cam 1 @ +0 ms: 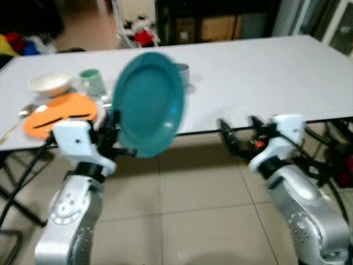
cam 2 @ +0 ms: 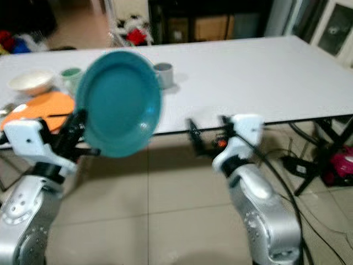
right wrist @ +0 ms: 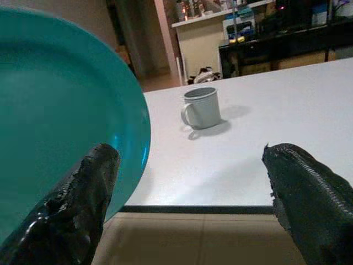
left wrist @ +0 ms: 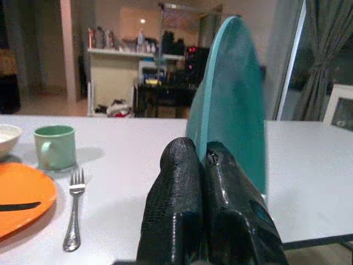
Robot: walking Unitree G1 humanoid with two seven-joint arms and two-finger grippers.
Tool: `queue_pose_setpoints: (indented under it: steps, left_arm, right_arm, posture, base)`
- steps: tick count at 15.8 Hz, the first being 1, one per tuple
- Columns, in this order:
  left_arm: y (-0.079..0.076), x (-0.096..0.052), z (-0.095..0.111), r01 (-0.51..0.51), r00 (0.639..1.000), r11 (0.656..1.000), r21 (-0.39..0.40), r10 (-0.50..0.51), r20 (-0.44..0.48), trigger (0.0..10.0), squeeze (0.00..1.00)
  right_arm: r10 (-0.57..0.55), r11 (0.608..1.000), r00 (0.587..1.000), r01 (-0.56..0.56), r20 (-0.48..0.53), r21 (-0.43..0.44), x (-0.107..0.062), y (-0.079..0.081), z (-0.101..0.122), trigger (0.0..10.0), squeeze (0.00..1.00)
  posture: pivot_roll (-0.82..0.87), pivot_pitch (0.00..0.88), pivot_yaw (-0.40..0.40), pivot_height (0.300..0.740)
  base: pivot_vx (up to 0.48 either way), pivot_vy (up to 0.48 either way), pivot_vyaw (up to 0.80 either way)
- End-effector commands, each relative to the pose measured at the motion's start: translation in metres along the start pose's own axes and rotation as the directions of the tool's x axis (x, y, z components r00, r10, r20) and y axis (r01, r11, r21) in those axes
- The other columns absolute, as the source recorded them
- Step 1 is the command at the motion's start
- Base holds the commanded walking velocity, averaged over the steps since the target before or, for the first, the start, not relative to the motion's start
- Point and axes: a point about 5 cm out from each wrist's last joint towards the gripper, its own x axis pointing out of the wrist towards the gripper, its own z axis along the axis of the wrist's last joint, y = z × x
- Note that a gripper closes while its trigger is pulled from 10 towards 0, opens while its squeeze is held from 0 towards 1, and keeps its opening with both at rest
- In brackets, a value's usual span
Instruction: Setting the table
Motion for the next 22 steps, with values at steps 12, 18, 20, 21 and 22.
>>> queue_pose_setpoints:
  steps: [12,18,20,21,22]
  left_arm:
    - [-0.026,0.022,-0.015,0.095,0.987,0.924,-0.37,-0.137,-0.089,10.0,0.0]
    - [-0.01,0.061,-0.047,-0.098,0.968,0.796,-0.597,-0.064,-0.244,10.0,0.0]
    - [-0.016,0.072,-0.056,-0.11,0.954,0.748,-0.654,-0.106,-0.282,10.0,0.0]
    - [-0.02,0.077,-0.061,-0.123,0.945,0.715,-0.689,-0.128,-0.301,10.0,0.0]
    - [-0.025,0.082,-0.065,-0.135,0.936,0.679,-0.722,-0.152,-0.318,10.0,0.0]
  right_arm:
    - [0.048,0.999,0.998,-0.048,-0.046,0.002,-0.006,-0.009,0.005,10.0,0.0]
    - [0.19,0.978,0.979,-0.195,-0.077,-0.076,-0.006,-0.017,0.018,10.0,0.0]
    - [0.221,0.969,0.97,-0.23,-0.102,-0.091,-0.008,-0.019,0.02,10.0,0.0]
    - [0.228,0.966,0.967,-0.239,-0.111,-0.095,-0.009,-0.02,0.02,10.0,0.0]
    - [0.236,0.964,0.964,-0.248,-0.121,-0.096,-0.011,-0.02,0.02,10.0,0.0]
  posture:
    - [-0.13,0.0,0.077,0.74]
    - [-0.15,0.0,0.088,0.74]
    - [-0.16,0.0,0.093,0.74]
    - [-0.17,0.0,0.098,0.74]
    - [-0.17,0.002,0.102,0.74]
  base:
    - [0.2,0.0,0.0]
    - [0.0,0.0,0.0]
    - [0.0,0.0,0.0]
    - [0.0,0.0,0.0]
    - [0.0,0.0,0.0]
